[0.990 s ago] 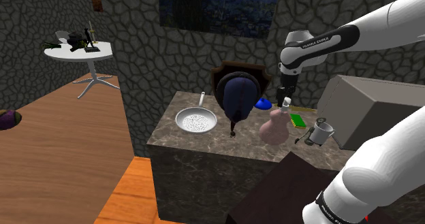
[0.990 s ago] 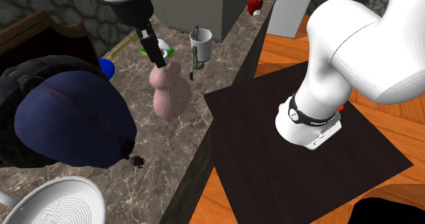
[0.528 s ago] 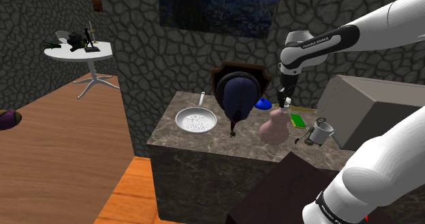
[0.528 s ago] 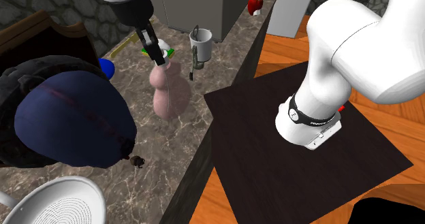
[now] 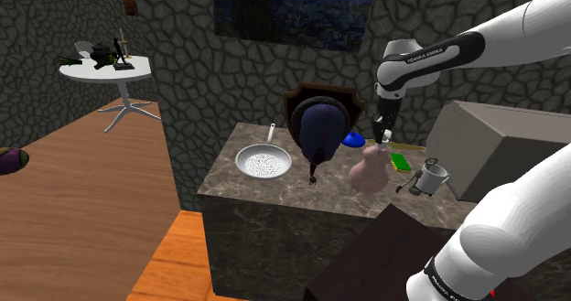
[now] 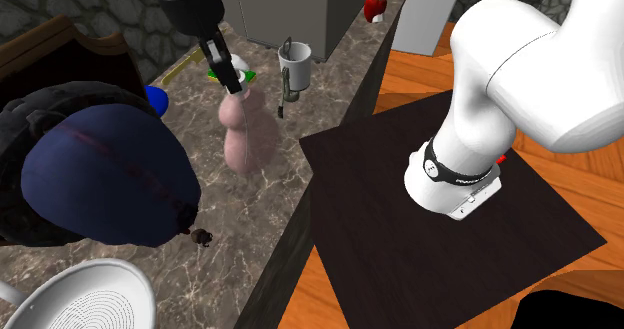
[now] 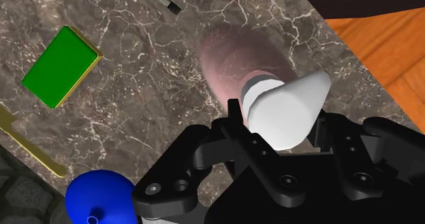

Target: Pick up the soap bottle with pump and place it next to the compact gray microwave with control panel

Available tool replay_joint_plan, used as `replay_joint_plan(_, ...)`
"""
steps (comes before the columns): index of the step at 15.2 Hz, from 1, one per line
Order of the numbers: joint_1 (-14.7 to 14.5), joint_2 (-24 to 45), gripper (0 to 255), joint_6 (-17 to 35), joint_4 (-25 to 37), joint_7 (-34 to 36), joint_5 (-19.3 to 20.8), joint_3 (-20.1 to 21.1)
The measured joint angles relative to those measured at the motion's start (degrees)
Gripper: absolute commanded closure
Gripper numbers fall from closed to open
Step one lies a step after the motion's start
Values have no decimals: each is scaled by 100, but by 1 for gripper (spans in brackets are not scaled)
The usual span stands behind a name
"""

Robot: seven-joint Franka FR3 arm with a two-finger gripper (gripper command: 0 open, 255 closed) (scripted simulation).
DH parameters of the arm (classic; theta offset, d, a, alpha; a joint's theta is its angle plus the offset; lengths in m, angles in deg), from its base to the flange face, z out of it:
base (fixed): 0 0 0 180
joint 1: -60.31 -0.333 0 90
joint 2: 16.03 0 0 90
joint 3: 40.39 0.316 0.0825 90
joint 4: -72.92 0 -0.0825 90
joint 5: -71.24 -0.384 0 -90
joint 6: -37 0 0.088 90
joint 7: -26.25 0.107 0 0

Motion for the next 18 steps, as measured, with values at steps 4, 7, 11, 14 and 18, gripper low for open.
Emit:
replay_joint_plan(4, -4, -103, 255, -300, 202, -12, 1, 30)
replay_joint_plan(7, -1, -202, 255, -535, 344, -25, 11, 52)
replay_joint_plan(11, -9, -294, 255, -875, 594, -36, 5, 92)
replay_joint_plan(14, -19, -337, 255, -1114, 790, -45, -6, 121)
replay_joint_plan(18, -27, -399, 255, -1425, 1040, -62, -14, 155)
